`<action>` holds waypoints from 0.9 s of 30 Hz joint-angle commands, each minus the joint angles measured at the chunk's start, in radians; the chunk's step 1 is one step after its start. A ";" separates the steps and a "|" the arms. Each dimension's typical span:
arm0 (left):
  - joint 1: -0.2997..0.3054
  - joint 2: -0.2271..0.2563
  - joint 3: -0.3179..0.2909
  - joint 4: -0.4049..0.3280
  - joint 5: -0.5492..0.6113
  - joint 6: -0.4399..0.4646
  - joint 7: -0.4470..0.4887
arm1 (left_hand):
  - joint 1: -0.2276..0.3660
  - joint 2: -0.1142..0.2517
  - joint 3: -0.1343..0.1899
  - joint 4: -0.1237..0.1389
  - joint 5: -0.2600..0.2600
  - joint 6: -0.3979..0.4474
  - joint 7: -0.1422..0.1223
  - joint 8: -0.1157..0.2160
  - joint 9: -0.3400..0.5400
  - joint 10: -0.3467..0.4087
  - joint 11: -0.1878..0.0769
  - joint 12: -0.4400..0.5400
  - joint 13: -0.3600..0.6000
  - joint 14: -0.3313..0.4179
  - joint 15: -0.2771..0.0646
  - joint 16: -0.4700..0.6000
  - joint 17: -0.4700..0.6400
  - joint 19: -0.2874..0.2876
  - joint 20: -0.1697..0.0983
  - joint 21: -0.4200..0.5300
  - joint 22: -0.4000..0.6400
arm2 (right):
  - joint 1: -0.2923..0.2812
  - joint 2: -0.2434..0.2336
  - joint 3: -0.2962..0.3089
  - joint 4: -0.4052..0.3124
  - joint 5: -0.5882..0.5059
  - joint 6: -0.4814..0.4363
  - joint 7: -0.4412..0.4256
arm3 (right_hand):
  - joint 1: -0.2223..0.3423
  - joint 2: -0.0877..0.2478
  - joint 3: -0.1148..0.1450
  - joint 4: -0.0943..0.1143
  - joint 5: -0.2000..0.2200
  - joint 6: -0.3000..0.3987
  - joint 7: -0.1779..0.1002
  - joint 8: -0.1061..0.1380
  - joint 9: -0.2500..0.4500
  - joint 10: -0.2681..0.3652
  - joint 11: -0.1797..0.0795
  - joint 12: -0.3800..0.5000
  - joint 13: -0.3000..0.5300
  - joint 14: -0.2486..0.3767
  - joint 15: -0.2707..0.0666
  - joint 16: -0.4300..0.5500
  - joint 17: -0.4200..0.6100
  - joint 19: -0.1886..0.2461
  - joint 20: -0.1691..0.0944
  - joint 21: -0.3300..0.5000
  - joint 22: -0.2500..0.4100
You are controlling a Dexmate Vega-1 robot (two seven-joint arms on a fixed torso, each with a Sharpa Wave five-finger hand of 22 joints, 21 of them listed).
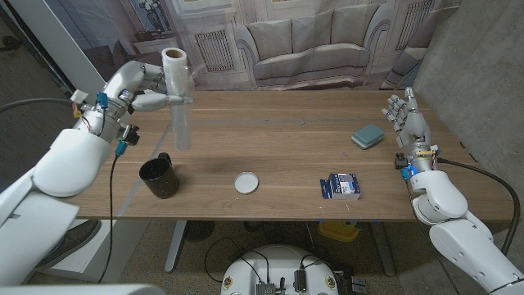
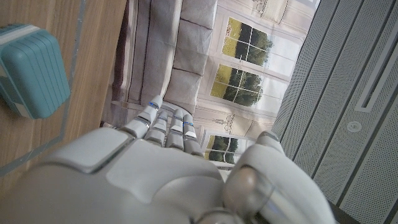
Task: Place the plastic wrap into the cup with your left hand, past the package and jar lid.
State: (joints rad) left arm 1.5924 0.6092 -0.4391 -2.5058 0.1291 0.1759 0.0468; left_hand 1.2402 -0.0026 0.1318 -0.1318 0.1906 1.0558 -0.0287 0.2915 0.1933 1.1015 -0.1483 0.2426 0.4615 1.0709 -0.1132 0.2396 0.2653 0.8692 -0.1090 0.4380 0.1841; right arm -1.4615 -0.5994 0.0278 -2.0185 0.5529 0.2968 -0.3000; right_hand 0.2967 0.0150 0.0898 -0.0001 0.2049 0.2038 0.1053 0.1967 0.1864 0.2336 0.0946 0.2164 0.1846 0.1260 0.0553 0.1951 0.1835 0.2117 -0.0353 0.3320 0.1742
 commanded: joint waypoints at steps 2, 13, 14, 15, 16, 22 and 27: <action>0.026 -0.046 -0.081 -0.059 -0.006 0.070 -0.096 | 0.122 0.130 0.038 0.032 0.001 0.055 -0.039 0.007 0.005 0.018 -0.008 -0.001 0.010 0.082 -0.113 0.003 0.004 0.004 -0.010 0.001 0.002 | 0.003 0.007 0.011 0.006 0.007 -0.012 0.009 | 0.004 0.004 -0.003 -0.002 -0.004 0.005 0.002 -0.001 0.002 0.008 0.002 -0.004 0.001 0.008 0.001 -0.005 0.002 0.009 -0.012 -0.006 0.006; 0.022 -0.068 -0.135 -0.049 -0.031 0.068 -0.152 | 0.123 0.129 0.040 0.032 0.001 0.055 -0.038 0.007 0.005 0.019 -0.005 -0.003 0.015 0.080 -0.113 0.002 0.007 0.001 -0.008 0.001 0.002 | -0.010 0.013 0.018 0.006 0.011 -0.011 0.009 | 0.004 0.005 -0.004 -0.002 -0.004 0.004 0.001 -0.002 0.002 0.008 0.002 -0.004 0.001 0.008 0.002 -0.005 0.002 0.011 -0.013 -0.009 0.006; 0.023 -0.070 -0.139 -0.046 -0.033 0.063 -0.156 | 0.123 0.130 0.040 0.032 0.001 0.055 -0.037 0.007 0.005 0.018 -0.005 -0.004 0.016 0.080 -0.113 0.003 0.007 0.001 -0.008 0.002 0.002 | -0.013 0.014 0.020 0.005 0.011 -0.010 0.009 | 0.004 0.006 -0.004 -0.002 -0.004 0.004 0.001 -0.002 0.002 0.009 0.002 -0.004 0.001 0.009 0.002 -0.005 0.002 0.011 -0.013 -0.010 0.006; 0.023 -0.073 -0.143 -0.044 -0.035 0.058 -0.159 | 0.123 0.130 0.040 0.032 0.001 0.056 -0.037 0.007 0.005 0.019 -0.004 -0.004 0.016 0.080 -0.113 0.002 0.007 0.002 -0.008 0.002 0.002 | -0.015 0.014 0.021 0.004 0.011 -0.009 0.009 | 0.004 0.006 -0.004 -0.002 -0.004 0.004 0.001 -0.002 0.002 0.009 0.002 -0.003 0.001 0.008 0.002 -0.005 0.002 0.011 -0.013 -0.010 0.006; 0.025 -0.075 -0.147 -0.041 -0.035 0.051 -0.162 | 0.123 0.130 0.040 0.033 0.001 0.055 -0.037 0.007 0.005 0.019 -0.004 -0.004 0.017 0.080 -0.113 0.003 0.008 0.001 -0.008 0.002 0.002 | -0.018 0.015 0.022 0.002 0.010 -0.010 0.006 | 0.004 0.006 -0.004 -0.002 -0.004 0.004 0.001 -0.002 0.002 0.008 0.001 -0.004 0.001 0.009 0.002 -0.005 0.002 0.011 -0.013 -0.010 0.006; 0.037 -0.094 -0.175 -0.029 -0.037 0.023 -0.179 | 0.124 0.130 0.041 0.032 0.001 0.056 -0.037 0.007 0.005 0.021 -0.002 -0.005 0.020 0.079 -0.113 0.003 0.010 -0.003 -0.006 0.001 0.002 | -0.032 0.022 0.027 -0.001 0.010 -0.005 0.004 | 0.003 0.006 -0.004 -0.002 -0.004 0.003 0.000 -0.002 0.002 0.008 0.001 -0.004 0.001 0.009 0.001 -0.005 0.002 0.012 -0.013 -0.012 0.006; 0.052 -0.112 -0.197 -0.033 -0.032 0.027 -0.189 | 0.124 0.129 0.042 0.032 0.001 0.058 -0.036 0.008 0.005 0.022 0.000 -0.006 0.022 0.079 -0.114 0.003 0.011 -0.003 -0.004 0.002 0.002 | -0.040 0.027 0.031 -0.004 0.010 -0.005 0.000 | 0.003 0.007 -0.005 -0.002 -0.004 0.003 0.000 -0.002 0.002 0.008 0.000 -0.004 0.001 0.008 0.003 -0.006 0.002 0.013 -0.013 -0.013 0.006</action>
State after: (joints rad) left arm 1.6215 0.5330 -0.5847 -2.5453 0.0983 0.2175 -0.1107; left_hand 1.2401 -0.0025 0.1319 -0.1318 0.1906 1.0590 -0.0285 0.2914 0.1933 1.1069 -0.1429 0.2316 0.4809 1.0709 -0.1133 0.2369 0.2724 0.8692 -0.1090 0.4380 0.1839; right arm -1.4832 -0.5819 0.0502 -2.0159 0.5619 0.2884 -0.2922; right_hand 0.2994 0.0176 0.0856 -0.0043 0.2049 0.2037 0.1053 0.1967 0.1864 0.2336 0.0946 0.2164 0.1846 0.1260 0.0553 0.1951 0.1834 0.2170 -0.0408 0.3210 0.1742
